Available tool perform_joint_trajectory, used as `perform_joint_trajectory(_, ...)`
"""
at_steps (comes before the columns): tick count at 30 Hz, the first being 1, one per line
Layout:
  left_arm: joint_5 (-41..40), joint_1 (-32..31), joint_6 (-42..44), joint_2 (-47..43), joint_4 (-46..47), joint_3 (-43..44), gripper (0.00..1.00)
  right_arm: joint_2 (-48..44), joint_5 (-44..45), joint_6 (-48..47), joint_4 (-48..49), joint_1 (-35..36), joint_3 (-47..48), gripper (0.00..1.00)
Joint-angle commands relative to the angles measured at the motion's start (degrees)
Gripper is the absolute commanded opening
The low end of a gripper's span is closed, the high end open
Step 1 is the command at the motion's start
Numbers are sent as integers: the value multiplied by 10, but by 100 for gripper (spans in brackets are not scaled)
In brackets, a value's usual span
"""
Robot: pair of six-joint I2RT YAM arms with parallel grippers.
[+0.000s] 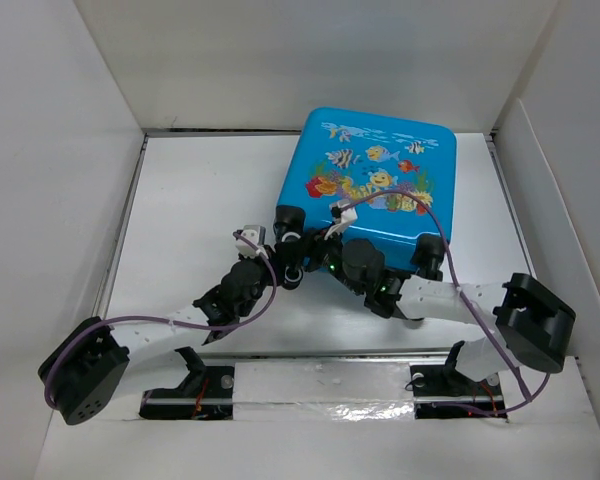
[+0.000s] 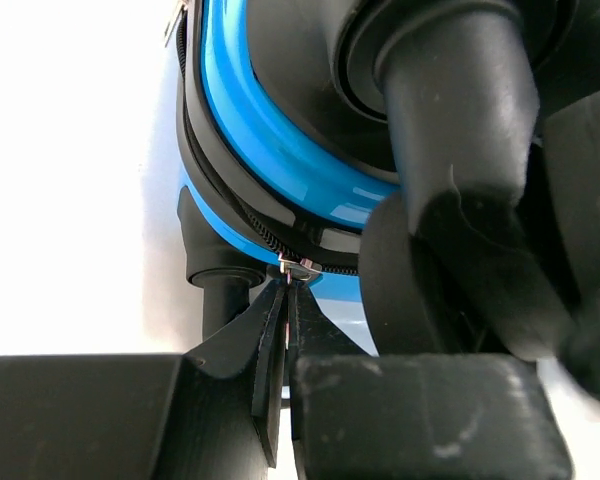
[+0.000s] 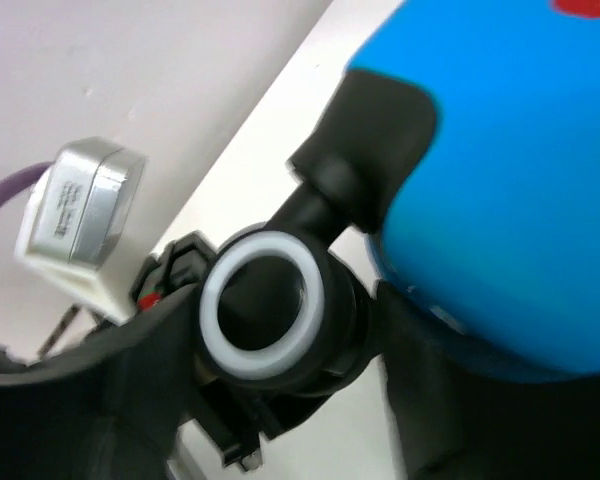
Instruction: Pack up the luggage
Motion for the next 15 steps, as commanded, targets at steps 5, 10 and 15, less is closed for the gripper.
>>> perform_joint_trajectory(5, 10, -6, 12, -17, 32, -2, 0, 15, 52, 41, 40, -13, 12, 14)
perform_joint_trajectory(10, 4, -6, 15, -26, 22, -4, 0, -18, 57, 30, 96, -26, -51, 0)
perform_joint_trajectory(15, -9, -6, 18, -38, 1, -4, 0, -93, 42, -12, 46, -46, -91, 0)
